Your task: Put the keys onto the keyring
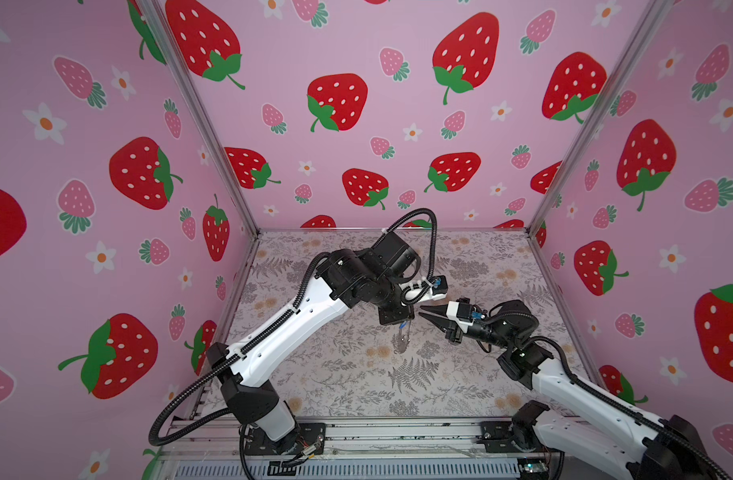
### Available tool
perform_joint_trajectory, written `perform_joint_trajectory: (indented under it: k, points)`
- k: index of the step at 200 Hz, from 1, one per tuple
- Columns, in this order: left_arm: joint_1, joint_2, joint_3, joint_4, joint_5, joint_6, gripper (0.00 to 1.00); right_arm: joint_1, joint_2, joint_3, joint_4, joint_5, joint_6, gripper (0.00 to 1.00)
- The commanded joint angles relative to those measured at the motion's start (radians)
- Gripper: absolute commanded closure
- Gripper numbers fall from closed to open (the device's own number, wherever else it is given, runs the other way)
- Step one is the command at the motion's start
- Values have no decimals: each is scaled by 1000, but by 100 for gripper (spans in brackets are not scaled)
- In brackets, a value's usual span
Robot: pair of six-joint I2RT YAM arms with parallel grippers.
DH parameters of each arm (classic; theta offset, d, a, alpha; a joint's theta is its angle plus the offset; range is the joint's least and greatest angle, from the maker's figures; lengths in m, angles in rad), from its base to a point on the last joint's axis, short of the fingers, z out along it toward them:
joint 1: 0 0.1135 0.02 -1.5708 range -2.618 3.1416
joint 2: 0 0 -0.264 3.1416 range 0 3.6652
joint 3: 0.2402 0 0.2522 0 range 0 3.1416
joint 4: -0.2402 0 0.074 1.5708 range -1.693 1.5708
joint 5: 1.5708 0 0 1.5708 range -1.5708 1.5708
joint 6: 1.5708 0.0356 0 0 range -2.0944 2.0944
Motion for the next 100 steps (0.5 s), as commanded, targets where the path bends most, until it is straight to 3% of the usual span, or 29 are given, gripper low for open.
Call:
perform_joint_trajectory:
  k: [1, 100]
  points:
    - [-17, 21, 71, -77, -41, 4, 100, -3, 1, 15, 57, -42, 22, 83]
    - [-37, 33, 110, -89, -36, 1, 100, -2, 33, 21, 61, -40, 40, 86]
